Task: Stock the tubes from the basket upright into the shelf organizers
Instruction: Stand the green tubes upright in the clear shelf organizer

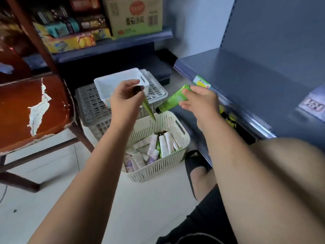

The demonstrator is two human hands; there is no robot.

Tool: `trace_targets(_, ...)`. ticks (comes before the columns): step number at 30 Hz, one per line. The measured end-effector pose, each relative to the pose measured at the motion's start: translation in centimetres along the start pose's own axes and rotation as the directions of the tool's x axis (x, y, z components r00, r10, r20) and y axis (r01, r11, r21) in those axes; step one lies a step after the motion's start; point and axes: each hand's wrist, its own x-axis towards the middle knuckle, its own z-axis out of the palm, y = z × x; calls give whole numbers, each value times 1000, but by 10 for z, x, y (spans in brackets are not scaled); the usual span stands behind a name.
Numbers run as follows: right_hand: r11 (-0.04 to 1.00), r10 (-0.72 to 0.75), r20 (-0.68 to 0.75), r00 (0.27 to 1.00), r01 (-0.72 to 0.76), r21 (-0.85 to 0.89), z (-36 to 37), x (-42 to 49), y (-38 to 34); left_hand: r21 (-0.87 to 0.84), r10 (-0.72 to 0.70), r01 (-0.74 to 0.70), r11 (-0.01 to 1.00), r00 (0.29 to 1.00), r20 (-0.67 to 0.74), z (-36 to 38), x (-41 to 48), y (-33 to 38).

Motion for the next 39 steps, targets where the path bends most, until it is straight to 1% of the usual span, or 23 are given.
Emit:
trace_targets(2, 999, -44, -37, 998, 45, 28, -33, -12, -21, -5, 76, -75, 997, 993, 87, 28, -9, 19)
trace_targets(5, 994, -107, -119, 987, 108, 6, -88, -30, -50, -63, 172, -162, 985, 959, 228, 76, -24, 44)
trace_targets(8, 982, -180, -218, 959, 187, 11, -145, -51, -79, -92, 241, -222, 971, 901, 360, 128, -43, 67)
trace_targets(12, 953, -281, -351, 893, 303, 8, -218, -90, -116, -167, 287, -234, 958, 794, 536, 200, -76, 97)
trace_targets(14, 932, -319, -437, 841, 362, 15, -250, -109, -130, -219, 281, -185, 958, 763, 583, 232, -91, 108)
trace_targets(15, 921, -330, -488, 808, 389, 21, -265, -117, -136, -248, 276, -155, 956, 761, 587, 246, -99, 113)
trace_targets(17, 900, -332, -594, 732, 434, 33, -291, -131, -144, -323, 274, -98, 941, 780, 563, 271, -117, 118)
trace_targets(19, 878, -318, -689, 651, 477, 45, -313, -144, -148, -407, 241, -7, 913, 814, 528, 293, -139, 119)
trace_targets(23, 839, -255, -814, 523, 538, 83, -348, -164, -145, -534, 80, 226, 815, 869, 489, 325, -188, 113)
trace_targets(25, 823, -205, -844, 496, 554, 126, -361, -172, -141, -605, -14, 338, 721, 880, 476, 337, -214, 111)
trace_targets(26, 819, -180, -848, 499, 553, 152, -365, -176, -139, -631, -61, 393, 669, 875, 480, 342, -229, 111)
trace_targets(28, 803, -125, -842, 525, 552, 224, -369, -180, -134, -632, -131, 488, 602, 841, 525, 352, -261, 110)
trace_targets(29, 785, -103, -836, 540, 560, 265, -369, -181, -133, -615, -130, 528, 586, 810, 572, 357, -277, 109)
trace_targets(30, 761, -85, -828, 555, 573, 306, -369, -182, -132, -590, -101, 555, 586, 773, 626, 360, -292, 107)
trace_targets(31, 732, -72, -820, 568, 589, 344, -369, -182, -132, -559, -56, 566, 607, 732, 679, 363, -304, 104)
trace_targets(33, 675, -75, -810, 581, 628, 388, -373, -185, -135, -470, 27, 518, 714, 651, 759, 367, -322, 99)
trace_targets(35, 656, -117, -811, 574, 657, 371, -382, -188, -136, -391, 114, 384, 836, 575, 810, 371, -329, 98)
trace_targets(36, 659, -143, -809, 571, 664, 352, -387, -191, -135, -363, 153, 302, 881, 545, 824, 374, -331, 99)
trace_targets(37, 660, -165, -805, 570, 670, 340, -393, -193, -134, -340, 181, 230, 912, 517, 836, 378, -331, 100)
trace_targets(39, 671, -194, -805, 561, 675, 308, -404, -198, -131, -293, 195, 142, 946, 475, 858, 387, -332, 101)
